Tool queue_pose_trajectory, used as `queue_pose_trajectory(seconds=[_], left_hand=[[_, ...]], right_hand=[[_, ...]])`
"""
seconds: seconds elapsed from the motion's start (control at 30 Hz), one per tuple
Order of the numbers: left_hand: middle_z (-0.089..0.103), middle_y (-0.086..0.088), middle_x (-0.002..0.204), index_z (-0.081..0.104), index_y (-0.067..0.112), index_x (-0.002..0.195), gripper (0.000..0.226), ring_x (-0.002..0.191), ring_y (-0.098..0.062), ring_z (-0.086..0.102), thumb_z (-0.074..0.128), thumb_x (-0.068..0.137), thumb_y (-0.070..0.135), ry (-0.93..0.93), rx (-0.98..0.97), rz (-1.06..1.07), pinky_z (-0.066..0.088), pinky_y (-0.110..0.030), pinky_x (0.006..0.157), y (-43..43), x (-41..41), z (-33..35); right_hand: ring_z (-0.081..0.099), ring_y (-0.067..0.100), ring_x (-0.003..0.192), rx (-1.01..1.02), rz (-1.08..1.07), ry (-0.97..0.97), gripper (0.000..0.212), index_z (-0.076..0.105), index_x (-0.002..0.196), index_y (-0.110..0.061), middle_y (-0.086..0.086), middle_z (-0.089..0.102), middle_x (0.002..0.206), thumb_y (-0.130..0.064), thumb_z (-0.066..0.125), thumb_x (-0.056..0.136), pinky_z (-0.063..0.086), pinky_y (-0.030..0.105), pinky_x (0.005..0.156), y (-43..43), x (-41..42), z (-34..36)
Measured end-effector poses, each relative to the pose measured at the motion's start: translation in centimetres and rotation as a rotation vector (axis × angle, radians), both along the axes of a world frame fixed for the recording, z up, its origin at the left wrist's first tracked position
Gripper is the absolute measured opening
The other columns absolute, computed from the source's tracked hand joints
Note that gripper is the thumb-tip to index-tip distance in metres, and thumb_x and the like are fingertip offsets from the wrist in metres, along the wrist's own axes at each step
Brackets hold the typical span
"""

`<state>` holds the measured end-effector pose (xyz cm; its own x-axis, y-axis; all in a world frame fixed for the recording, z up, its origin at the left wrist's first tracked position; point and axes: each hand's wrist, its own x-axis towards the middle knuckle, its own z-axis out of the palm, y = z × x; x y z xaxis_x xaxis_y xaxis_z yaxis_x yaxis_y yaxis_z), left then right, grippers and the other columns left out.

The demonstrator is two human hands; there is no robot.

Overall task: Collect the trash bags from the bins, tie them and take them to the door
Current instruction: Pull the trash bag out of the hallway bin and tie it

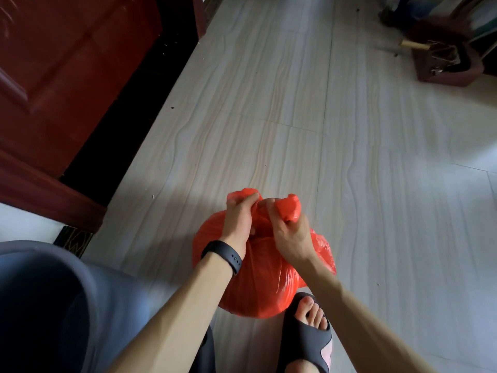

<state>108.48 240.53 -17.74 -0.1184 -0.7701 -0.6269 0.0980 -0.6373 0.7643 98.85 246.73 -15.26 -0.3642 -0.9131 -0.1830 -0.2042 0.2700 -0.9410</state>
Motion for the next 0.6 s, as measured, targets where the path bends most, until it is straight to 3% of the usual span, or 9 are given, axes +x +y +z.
queue_pose_trajectory(seconds=[0.1,0.17,0.23,0.33,0.43,0.5,0.53,0.6], left_hand=[[0.053,-0.01,0.069,0.064,0.021,0.072,0.022,0.044,-0.018,0.042,0.073,0.061,0.037,0.073,0.089,0.118,0.029,-0.025,0.045,0.6,0.2,0.3],[0.051,-0.008,0.064,0.065,0.024,0.061,0.011,0.041,-0.017,0.037,0.074,0.062,0.03,0.058,0.113,0.196,0.029,-0.026,0.047,0.9,0.5,0.8],[0.054,-0.005,0.059,0.063,0.022,0.064,0.014,0.04,-0.016,0.039,0.075,0.071,0.023,0.035,0.134,0.235,0.03,-0.025,0.045,0.9,0.7,1.3],[0.06,-0.004,0.058,0.064,0.009,0.072,0.015,0.037,-0.013,0.044,0.071,0.082,0.017,-0.039,0.082,0.239,0.037,-0.023,0.044,1.2,0.9,1.2],[0.066,-0.001,0.075,0.059,0.006,0.094,0.011,0.052,-0.013,0.061,0.065,0.088,0.013,-0.295,-0.184,0.197,0.049,-0.026,0.05,1.4,1.3,0.6],[0.061,0.009,0.077,0.05,0.012,0.095,0.012,0.071,-0.016,0.063,0.061,0.092,0.014,-0.501,-0.377,0.164,0.049,-0.028,0.066,1.3,1.6,0.8],[0.06,0.012,0.076,0.047,0.015,0.093,0.012,0.073,-0.017,0.063,0.06,0.093,0.014,-0.537,-0.445,0.192,0.05,-0.03,0.068,1.3,1.7,0.9],[0.061,0.011,0.075,0.045,0.021,0.09,0.015,0.073,-0.015,0.066,0.057,0.094,0.013,-0.472,-0.514,0.281,0.056,-0.037,0.067,1.5,1.6,1.2]], right_hand=[[0.065,0.004,0.087,-0.043,0.065,0.144,0.026,0.071,0.078,-0.043,-0.019,0.069,0.081,-0.029,0.061,0.098,0.052,0.027,0.081,0.3,0.6,-0.4],[0.064,0.0,0.089,-0.084,0.068,0.229,0.014,0.075,0.091,-0.039,-0.017,0.062,0.091,-0.028,0.066,0.094,0.051,0.021,0.081,0.5,0.5,-1.1],[0.063,-0.002,0.088,-0.119,0.085,0.275,0.014,0.076,0.102,-0.03,-0.015,0.059,0.095,-0.026,0.069,0.091,0.048,0.013,0.078,0.6,0.4,-1.5],[0.063,-0.003,0.088,-0.131,0.063,0.283,0.013,0.076,0.099,-0.032,-0.015,0.06,0.094,-0.025,0.07,0.09,0.046,0.009,0.077,0.4,0.2,-1.4],[0.066,0.0,0.08,-0.035,-0.003,0.182,0.017,0.071,0.082,-0.039,-0.01,0.067,0.089,-0.034,0.062,0.096,0.051,0.018,0.073,0.2,0.4,-0.9],[0.058,0.006,0.059,0.028,-0.041,0.154,0.039,0.059,0.068,-0.021,-0.003,0.063,0.069,-0.039,0.051,0.101,0.052,0.035,0.062,0.1,0.3,-0.9],[0.051,0.009,0.053,0.046,-0.054,0.113,0.046,0.052,0.066,-0.013,0.001,0.056,0.06,-0.042,0.046,0.102,0.049,0.039,0.055,0.1,0.3,-0.7],[0.059,0.008,0.059,0.05,-0.118,-0.036,0.051,0.062,0.073,-0.012,0.005,0.063,0.062,-0.046,0.039,0.104,0.055,0.039,0.061,0.0,0.4,0.1]])
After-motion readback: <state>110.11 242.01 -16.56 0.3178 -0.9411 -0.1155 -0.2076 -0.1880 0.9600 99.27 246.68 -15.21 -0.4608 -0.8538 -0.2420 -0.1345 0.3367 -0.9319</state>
